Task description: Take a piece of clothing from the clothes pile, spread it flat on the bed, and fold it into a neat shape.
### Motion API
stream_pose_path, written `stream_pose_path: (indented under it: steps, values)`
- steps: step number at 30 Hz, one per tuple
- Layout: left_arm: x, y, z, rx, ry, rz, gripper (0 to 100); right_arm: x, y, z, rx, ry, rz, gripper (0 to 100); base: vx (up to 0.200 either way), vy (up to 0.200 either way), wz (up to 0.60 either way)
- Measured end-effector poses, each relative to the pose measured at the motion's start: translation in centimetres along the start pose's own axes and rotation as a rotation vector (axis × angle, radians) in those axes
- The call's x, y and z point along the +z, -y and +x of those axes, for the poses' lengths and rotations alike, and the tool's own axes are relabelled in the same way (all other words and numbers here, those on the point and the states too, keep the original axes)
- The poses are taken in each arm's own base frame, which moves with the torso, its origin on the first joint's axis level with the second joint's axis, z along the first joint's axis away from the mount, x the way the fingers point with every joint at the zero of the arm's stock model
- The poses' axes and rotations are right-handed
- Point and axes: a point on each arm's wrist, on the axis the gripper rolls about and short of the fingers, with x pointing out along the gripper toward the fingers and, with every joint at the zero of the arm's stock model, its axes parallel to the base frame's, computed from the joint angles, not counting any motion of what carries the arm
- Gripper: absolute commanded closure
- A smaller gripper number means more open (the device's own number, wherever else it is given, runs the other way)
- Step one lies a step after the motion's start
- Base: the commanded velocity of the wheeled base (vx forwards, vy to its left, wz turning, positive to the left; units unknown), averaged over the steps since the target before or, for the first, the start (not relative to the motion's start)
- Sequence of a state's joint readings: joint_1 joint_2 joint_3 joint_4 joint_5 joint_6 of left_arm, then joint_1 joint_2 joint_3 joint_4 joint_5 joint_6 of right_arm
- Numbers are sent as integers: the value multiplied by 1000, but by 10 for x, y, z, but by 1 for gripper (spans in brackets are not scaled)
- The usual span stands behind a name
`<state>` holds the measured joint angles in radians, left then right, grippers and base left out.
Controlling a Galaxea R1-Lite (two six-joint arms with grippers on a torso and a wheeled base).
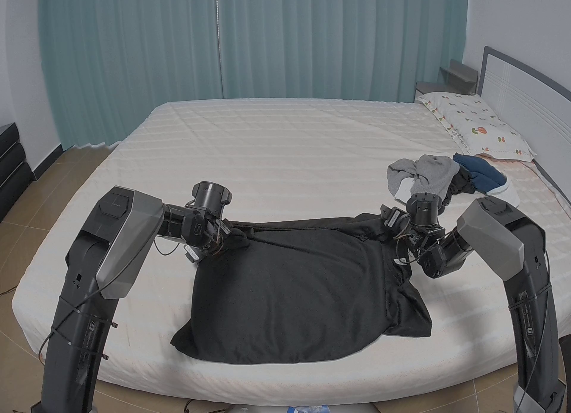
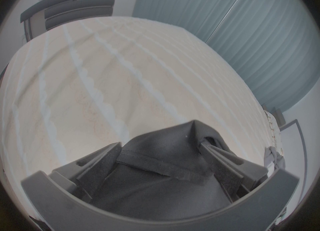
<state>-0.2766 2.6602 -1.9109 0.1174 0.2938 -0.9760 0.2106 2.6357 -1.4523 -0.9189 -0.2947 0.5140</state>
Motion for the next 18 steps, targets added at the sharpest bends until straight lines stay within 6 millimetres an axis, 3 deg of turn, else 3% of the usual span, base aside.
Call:
stream_pose_path:
  steps: [9, 18]
  values:
    - [12, -10, -27, -56, -162, -5, 0, 12, 30, -15, -32, -77, 16, 0, 0, 0, 0]
    - [24, -20, -72, -126, -253, -18, 0, 25, 42, -66, 20, -211, 97, 0, 0, 0, 0]
